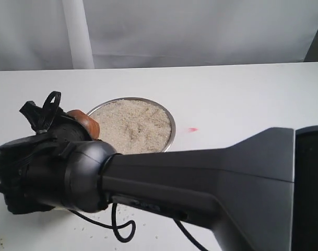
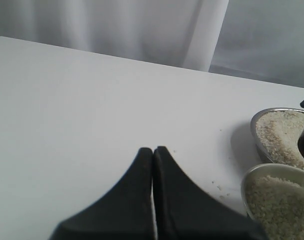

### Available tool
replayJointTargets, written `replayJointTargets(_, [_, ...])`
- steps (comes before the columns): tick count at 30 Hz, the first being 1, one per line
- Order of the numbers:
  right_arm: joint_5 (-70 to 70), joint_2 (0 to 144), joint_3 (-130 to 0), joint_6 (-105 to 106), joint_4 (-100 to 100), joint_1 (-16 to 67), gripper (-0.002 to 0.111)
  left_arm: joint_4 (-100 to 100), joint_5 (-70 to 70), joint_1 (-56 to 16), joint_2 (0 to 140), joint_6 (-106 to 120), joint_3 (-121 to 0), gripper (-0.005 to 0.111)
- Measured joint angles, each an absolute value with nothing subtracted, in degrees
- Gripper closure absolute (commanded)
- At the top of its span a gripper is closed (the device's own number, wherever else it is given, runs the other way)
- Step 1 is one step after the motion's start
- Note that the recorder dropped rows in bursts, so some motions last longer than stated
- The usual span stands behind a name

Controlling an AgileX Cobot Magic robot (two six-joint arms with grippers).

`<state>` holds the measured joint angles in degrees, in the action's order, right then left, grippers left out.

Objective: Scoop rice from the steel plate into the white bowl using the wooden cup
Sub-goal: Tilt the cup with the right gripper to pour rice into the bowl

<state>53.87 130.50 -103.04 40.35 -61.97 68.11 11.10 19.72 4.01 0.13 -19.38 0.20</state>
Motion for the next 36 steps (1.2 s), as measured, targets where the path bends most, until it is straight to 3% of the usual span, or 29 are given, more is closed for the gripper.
replayJointTargets(36, [54.56, 130.61, -99.82, 28.47, -72.19, 71.29, 0.108, 11.10, 19.72, 4.01, 0.13, -19.38, 0.20, 0.107])
